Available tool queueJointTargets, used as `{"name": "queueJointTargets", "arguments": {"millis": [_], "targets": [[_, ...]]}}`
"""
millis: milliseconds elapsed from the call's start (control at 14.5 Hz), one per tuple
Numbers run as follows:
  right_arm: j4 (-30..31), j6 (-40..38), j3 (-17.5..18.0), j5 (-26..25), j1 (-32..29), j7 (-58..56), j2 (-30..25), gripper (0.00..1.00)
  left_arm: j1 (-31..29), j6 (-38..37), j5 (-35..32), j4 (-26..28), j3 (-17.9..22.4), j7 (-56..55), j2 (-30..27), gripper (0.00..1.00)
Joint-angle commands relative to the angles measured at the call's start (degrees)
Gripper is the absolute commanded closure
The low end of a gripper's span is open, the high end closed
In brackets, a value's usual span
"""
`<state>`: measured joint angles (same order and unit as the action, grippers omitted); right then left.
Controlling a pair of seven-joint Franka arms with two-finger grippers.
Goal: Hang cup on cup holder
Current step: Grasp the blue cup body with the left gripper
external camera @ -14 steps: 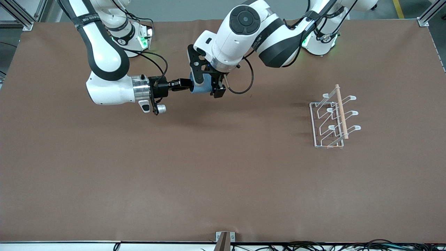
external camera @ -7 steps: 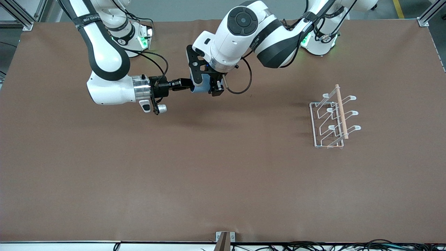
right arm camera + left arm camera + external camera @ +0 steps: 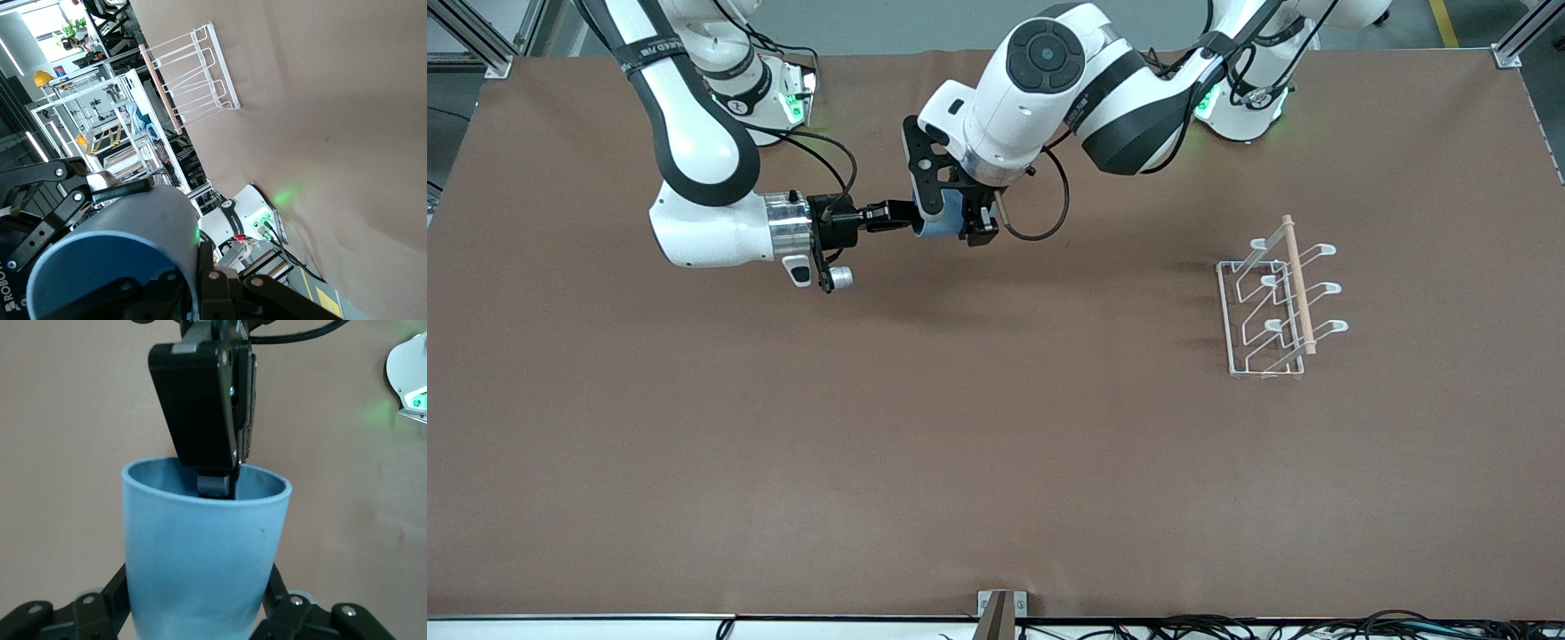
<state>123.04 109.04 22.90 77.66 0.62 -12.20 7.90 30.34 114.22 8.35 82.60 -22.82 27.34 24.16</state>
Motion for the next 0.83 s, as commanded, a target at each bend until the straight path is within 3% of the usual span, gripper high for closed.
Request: {"name": "queueJointTargets", "arguments": {"millis": [0, 276, 621, 690, 759], "targets": [[0.8, -0.32, 0.03, 2.06, 0.08, 0.33, -1.22, 0.0, -0.63, -0.84, -2.9, 0.1, -0.12, 0.26, -0.07, 0.79], [0.8, -0.41, 0.04, 2.06, 0.0, 0.33, -1.31, 0.0, -0.89, -4.51, -4.38, -0.25, 0.49, 1.93, -0.43, 0.78], [0.27, -4.44, -0.49, 0.66, -3.59, 0.07, -1.66, 0.0, -3.09, -13.05, -15.71, -0.6, 0.41, 8.6, -1.57, 0.79], [-0.17, -5.58, -0.58, -1.61, -5.43, 0.15, -2.01, 0.0, -3.01, -14.19, -19.3, -0.51, 0.41, 9.74, -1.74, 0.88], [-1.39, -6.55, -0.67, -5.98, -7.8, 0.76, -2.01, 0.0, -2.92, -16.55, -22.47, -0.51, 0.41, 9.84, -1.57, 0.89]]}}
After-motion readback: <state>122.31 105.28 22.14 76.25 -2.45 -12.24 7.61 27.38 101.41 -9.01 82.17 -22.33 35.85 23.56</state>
